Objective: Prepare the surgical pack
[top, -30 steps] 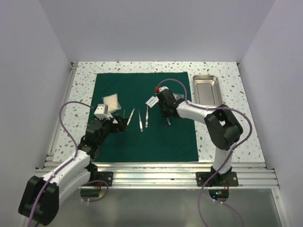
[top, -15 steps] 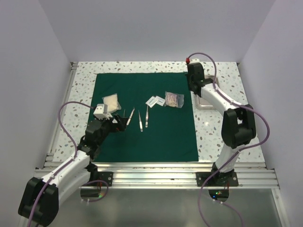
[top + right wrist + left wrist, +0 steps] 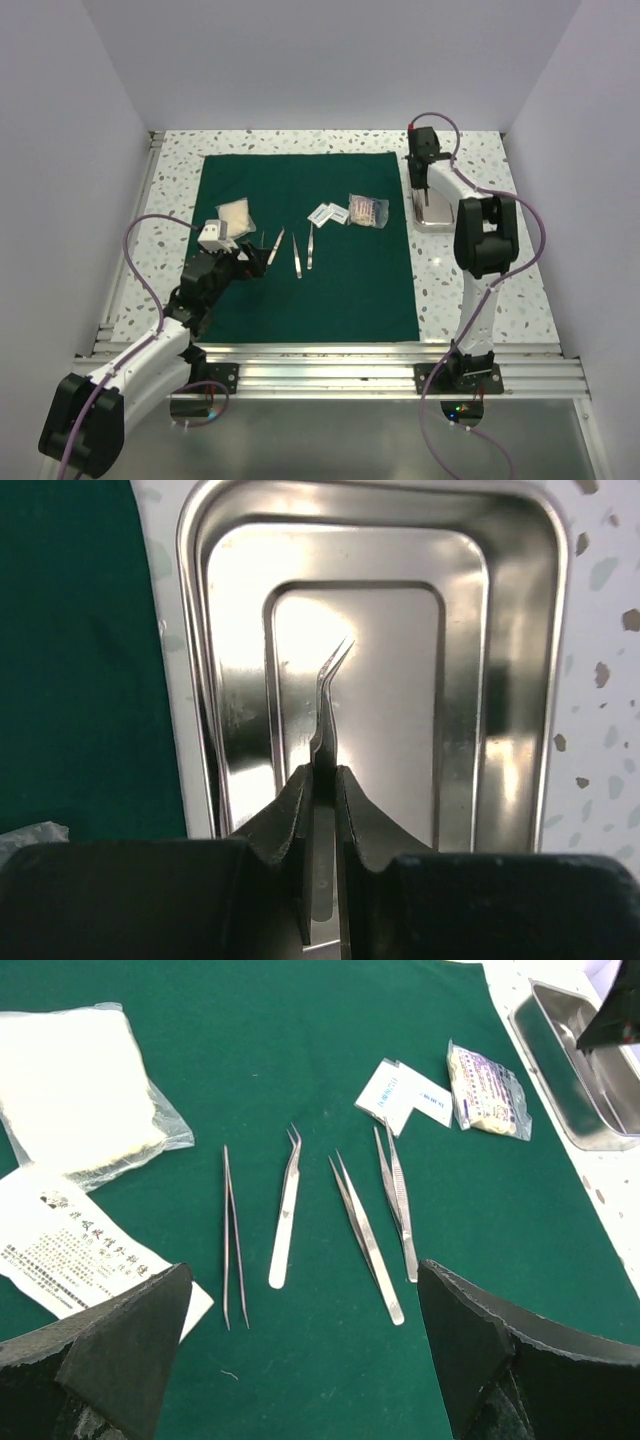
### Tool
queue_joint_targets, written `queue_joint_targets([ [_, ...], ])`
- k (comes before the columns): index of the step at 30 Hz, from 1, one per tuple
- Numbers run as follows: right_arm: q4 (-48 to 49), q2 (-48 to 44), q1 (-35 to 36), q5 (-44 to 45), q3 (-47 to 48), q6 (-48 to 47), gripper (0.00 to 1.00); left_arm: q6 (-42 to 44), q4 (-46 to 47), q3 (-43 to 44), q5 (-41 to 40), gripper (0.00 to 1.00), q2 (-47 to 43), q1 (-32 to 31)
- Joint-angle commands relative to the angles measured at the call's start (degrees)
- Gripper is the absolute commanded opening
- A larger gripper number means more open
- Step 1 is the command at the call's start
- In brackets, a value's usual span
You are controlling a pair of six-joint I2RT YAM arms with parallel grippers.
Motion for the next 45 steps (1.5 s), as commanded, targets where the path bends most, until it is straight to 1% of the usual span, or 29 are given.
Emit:
queue_joint_targets([
  [1, -1.83, 1.48, -0.09, -2.20, 1.58, 0.55, 0.00, -0.24, 1.49, 1.61, -0.28, 0.97, 0.11, -0.38],
  [4, -0.08, 1.93, -0.62, -4.65, 0.00, 0.82, 0.00, -0.24, 1.49, 1.61, -0.28, 0.97, 0.20, -0.38],
  [6, 0.80, 2.10, -1.15, -7.38, -0.71, 2.66, 0.00, -0.24, 1.49, 1.61, -0.28, 0.97, 0.20, -0.38],
  [9, 1.24, 2.81, -1.94, -10.37, -1.15, 3.36, 0.07, -0.24, 1.49, 1.70, -0.28, 0.97, 0.37, -0.38],
  [11, 1.42, 3.33, -2.38, -11.25, -1.50, 3.80, 0.08, -0.24, 1.40, 1.61, -0.28, 0.97, 0.46, -0.38],
  [14, 1.51, 3.51, -2.90, -12.92, -1.76, 5.03, 0.13, -0.24, 1.22, 1.70, -0.45, 0.97, 0.20, -0.30],
  [15, 1.51, 3.25, -2.99, -13.27, -1.85, 5.21, 0.18, -0.16, 1.05, 1.70, -0.63, 0.98, 0.11, -0.38],
  [16, 1.51, 2.90, -3.08, -13.19, -2.03, 5.56, 0.25, -0.16, 0.96, 1.70, -0.63, 0.98, 0.02, -0.30],
  [17, 2.20, 2.46, -3.08, -13.10, -2.64, 5.56, 0.27, -0.16, 0.96, 1.70, -0.72, 0.98, 0.02, -0.38],
  [18, 2.47, 1.15, -3.08, -12.75, -3.08, 5.65, 0.30, -0.16, 0.87, 1.79, -0.72, 0.98, 0.02, -0.38],
  [19, 2.74, 0.44, -3.08, -11.70, -3.52, 6.00, 0.37, -0.16, 0.87, 1.79, -0.72, 0.98, 0.02, -0.38],
  [24, 3.44, -4.57, -3.08, -11.08, -5.89, 6.97, 0.41, -0.07, 0.52, 1.79, -0.89, 0.98, -0.16, -0.38],
  [27, 4.32, -9.57, -2.99, -11.33, -8.70, 8.19, 0.41, -0.07, 0.52, 1.87, -0.98, 0.98, -0.24, -0.38],
  [30, 5.11, -15.55, -2.64, -14.58, -12.13, 13.19, 0.43, -0.07, 0.43, 1.87, -1.07, 1.00, -0.07, -0.38],
  [32, 4.32, -18.72, -1.15, -16.34, -14.06, 16.62, 0.44, -0.07, 0.43, 1.87, -1.24, 1.00, 0.02, -0.38],
  [34, 3.10, -20.21, 2.35, -16.27, -15.29, 21.10, 0.43, -0.16, 0.34, 2.05, -1.24, 1.00, 0.11, -0.38],
  [35, 2.57, -21.09, 4.20, -14.87, -16.35, 22.43, 0.43, -0.16, 0.34, 2.05, -1.24, 1.00, 0.11, -0.38],
  [36, 2.48, -21.53, 8.48, -12.16, -16.96, 24.44, 0.45, -0.16, 0.34, 2.05, -1.16, 1.00, 0.28, -0.38],
  [38, 2.21, -21.71, 12.89, -8.63, -18.63, 27.26, 0.48, -0.16, 0.34, 2.05, -1.24, 1.00, 0.28, -0.38],
  [39, 2.39, -21.71, 16.74, -6.79, -19.08, 30.14, 0.49, -0.16, 0.34, 2.05, -1.42, 1.00, 0.29, -0.38],
  [41, 3.17, -20.75, 20.28, -5.54, -20.13, 33.41, 0.51, -0.16, 0.34, 2.05, -1.42, 1.00, 0.37, -0.38],
  [42, 3.70, -20.40, 23.17, -5.10, -20.31, 35.95, 0.52, -0.16, 0.34, 2.05, -1.33, 1.00, 0.37, -0.38],
  [44, 4.84, -19.08, 26.17, -3.53, -20.22, 38.07, 0.56, -0.24, 0.26, 2.05, -1.42, 1.00, 0.37, -0.30],
  [45, 5.28, -17.16, 28.80, -2.30, -20.05, 39.13, 0.57, -0.24, 0.17, 2.05, -1.59, 1.00, 0.46, -0.38],
])
